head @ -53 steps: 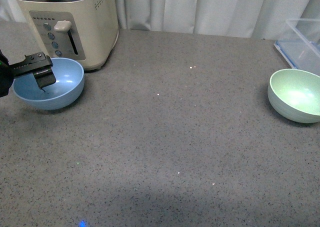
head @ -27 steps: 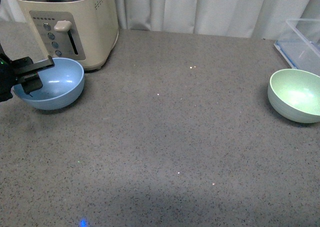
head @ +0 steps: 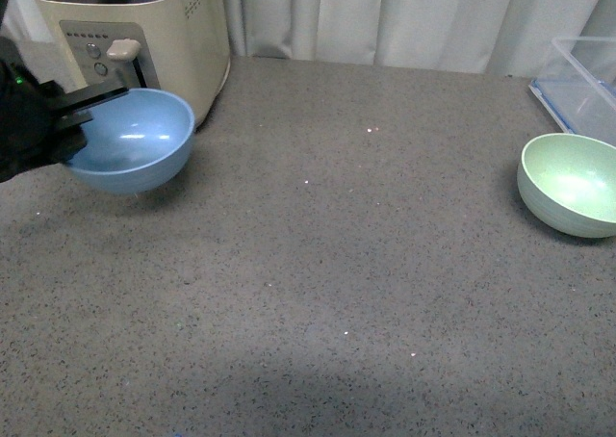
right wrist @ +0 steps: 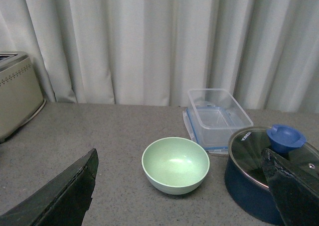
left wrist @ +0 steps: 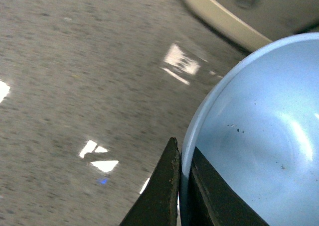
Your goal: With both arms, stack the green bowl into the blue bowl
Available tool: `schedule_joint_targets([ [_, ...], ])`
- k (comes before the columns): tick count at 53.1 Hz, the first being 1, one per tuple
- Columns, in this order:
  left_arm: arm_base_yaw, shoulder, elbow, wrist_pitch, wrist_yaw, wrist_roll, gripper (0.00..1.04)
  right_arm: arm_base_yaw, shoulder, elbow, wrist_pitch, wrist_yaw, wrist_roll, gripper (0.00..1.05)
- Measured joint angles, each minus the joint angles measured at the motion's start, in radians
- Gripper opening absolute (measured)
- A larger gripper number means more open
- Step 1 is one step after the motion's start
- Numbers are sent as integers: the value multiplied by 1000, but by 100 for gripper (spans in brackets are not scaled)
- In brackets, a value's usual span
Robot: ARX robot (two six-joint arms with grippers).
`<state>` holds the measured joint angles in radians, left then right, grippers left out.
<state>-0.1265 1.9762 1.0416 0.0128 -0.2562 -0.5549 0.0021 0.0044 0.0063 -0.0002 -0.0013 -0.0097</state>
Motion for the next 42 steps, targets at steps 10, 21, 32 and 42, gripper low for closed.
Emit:
schedule_joint_targets([
  [10,-211,37,83,-43,5,-65,4,0,0,0,0,0,0,96],
  [21,-399,129,164,-89,20,-133,4,0,0,0,0,0,0,96],
  [32,-465,163,212,-103,27,-167,4,0,0,0,0,0,0,96],
  [42,-473,182,225,-102,27,-180,4,0,0,0,0,0,0,96],
])
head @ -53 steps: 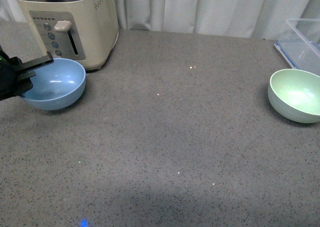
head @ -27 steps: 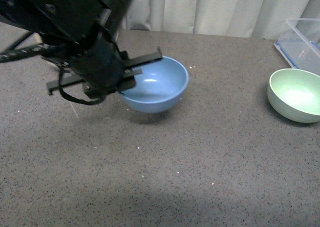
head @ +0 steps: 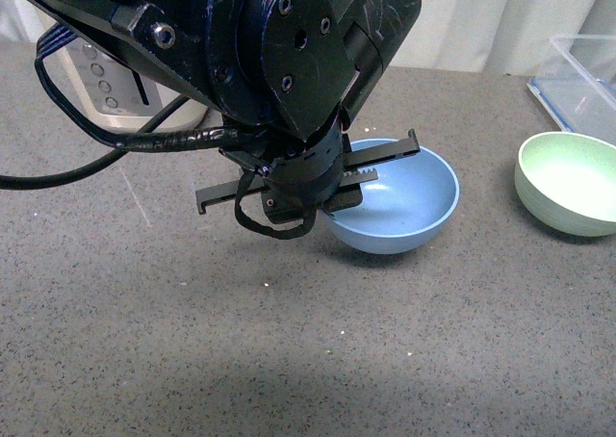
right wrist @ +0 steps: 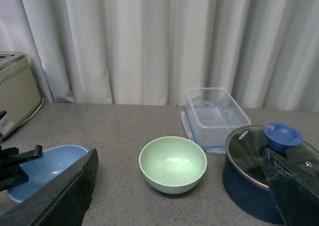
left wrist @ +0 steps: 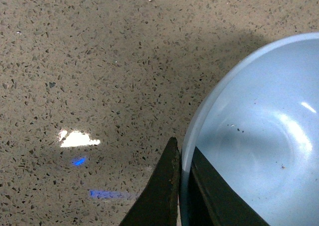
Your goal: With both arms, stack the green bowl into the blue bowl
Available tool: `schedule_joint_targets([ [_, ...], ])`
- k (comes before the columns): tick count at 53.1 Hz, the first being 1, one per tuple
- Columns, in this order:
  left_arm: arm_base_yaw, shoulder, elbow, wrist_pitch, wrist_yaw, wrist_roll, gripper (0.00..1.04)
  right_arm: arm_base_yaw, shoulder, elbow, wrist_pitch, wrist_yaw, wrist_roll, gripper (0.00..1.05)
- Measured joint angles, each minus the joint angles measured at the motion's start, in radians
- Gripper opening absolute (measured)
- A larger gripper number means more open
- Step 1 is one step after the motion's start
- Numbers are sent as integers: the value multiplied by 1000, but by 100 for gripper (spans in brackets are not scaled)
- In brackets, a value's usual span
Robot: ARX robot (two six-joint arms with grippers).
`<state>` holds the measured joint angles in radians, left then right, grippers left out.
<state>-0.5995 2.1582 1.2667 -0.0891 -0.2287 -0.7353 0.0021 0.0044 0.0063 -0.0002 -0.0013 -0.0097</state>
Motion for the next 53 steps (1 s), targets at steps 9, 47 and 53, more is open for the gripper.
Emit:
schedule_joint_targets([
  [9,-1,13,2,11,4,-8,4,0,0,0,0,0,0,96],
  [47,-16,19,2,53,23,-30,37,0,0,0,0,0,0,96],
  [53,-12,19,0,54,24,-30,53,0,0,0,0,0,0,96],
])
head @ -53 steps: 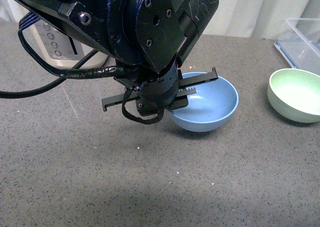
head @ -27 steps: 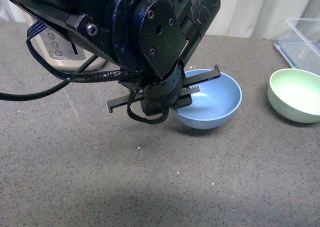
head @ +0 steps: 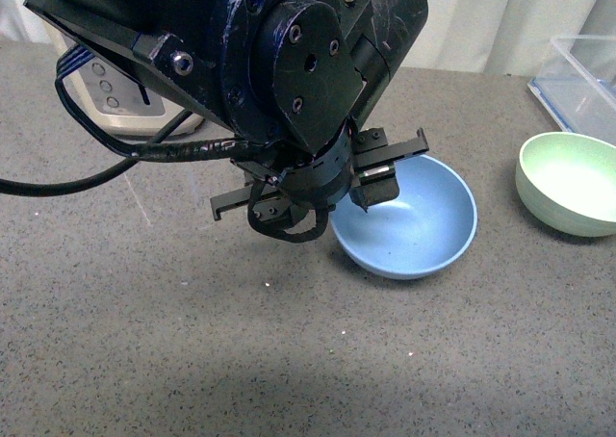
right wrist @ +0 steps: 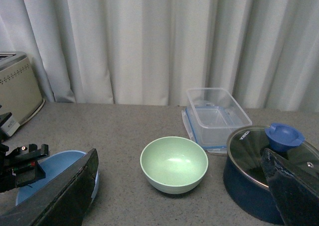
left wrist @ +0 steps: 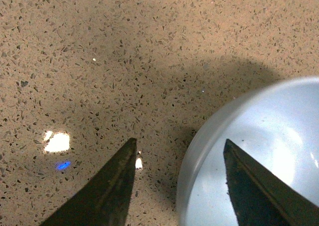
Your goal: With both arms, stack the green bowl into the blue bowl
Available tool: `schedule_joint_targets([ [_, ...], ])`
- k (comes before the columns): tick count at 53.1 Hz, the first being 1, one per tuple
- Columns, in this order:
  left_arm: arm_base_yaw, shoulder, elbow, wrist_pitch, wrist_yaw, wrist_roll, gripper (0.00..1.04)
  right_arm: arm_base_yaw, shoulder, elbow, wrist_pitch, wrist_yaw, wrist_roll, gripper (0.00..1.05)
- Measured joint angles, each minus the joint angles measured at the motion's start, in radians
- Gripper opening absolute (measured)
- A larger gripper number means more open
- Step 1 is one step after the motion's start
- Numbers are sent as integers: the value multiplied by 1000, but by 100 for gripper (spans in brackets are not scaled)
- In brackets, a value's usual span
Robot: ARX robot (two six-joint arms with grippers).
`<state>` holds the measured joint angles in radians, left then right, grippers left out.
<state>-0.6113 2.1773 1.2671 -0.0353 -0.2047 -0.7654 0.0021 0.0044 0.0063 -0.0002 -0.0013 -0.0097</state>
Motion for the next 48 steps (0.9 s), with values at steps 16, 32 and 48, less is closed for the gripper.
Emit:
schedule_joint_targets([
  [16,112,-161,-135,98,-27,16,100,0,0,0,0,0,0,96],
  [32,294,-434,-428,347,-43,161,94,0,0,0,0,0,0,96],
  [48,401,-644,-901,1215,4,721,33,0,0,0,0,1,0,96],
])
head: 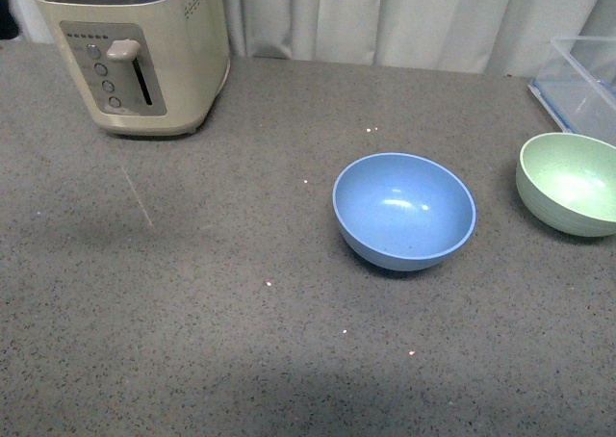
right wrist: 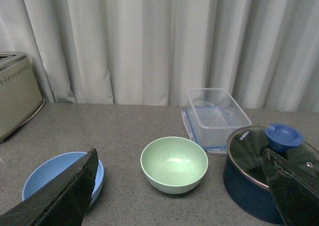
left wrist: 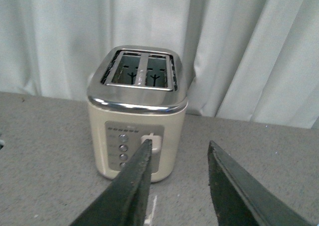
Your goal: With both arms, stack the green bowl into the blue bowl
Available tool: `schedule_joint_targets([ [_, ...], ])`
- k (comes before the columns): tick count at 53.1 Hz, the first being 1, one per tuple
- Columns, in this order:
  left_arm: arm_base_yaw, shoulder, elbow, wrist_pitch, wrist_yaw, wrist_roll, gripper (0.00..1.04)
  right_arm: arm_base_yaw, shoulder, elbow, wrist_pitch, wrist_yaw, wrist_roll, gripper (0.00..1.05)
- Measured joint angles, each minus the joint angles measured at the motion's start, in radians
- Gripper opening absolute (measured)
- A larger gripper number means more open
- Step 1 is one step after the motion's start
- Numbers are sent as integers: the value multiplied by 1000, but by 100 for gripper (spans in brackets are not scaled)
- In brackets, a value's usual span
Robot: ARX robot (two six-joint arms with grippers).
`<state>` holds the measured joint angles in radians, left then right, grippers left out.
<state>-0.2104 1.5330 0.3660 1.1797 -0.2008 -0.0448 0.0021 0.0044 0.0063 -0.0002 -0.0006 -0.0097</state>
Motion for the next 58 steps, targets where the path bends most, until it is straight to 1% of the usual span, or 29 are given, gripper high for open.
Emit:
schedule_joint_targets([
  [4,21,-39,-51,-5,17,15,22,0,0,0,0,-1,0,96],
  [7,44,-88,-100,-19,31,21,10,0,0,0,0,-1,0,96],
  [9,56,-130,-129,-31,46,23,4,0,0,0,0,-1,0,96],
  [19,93,-286,-216,-95,91,31,4,0,0,0,0,0,0,96],
  [28,129,-455,-284,-198,120,35,4,0,0,0,0,0,0,96],
  [31,179,-521,-303,-248,193,37,4,0,0,0,0,0,0,96],
  [34,204,-588,-317,-297,195,37,4,0,0,0,0,0,0,96],
  [58,208,-985,-347,-639,198,37,4,0,0,0,0,-1,0,96],
])
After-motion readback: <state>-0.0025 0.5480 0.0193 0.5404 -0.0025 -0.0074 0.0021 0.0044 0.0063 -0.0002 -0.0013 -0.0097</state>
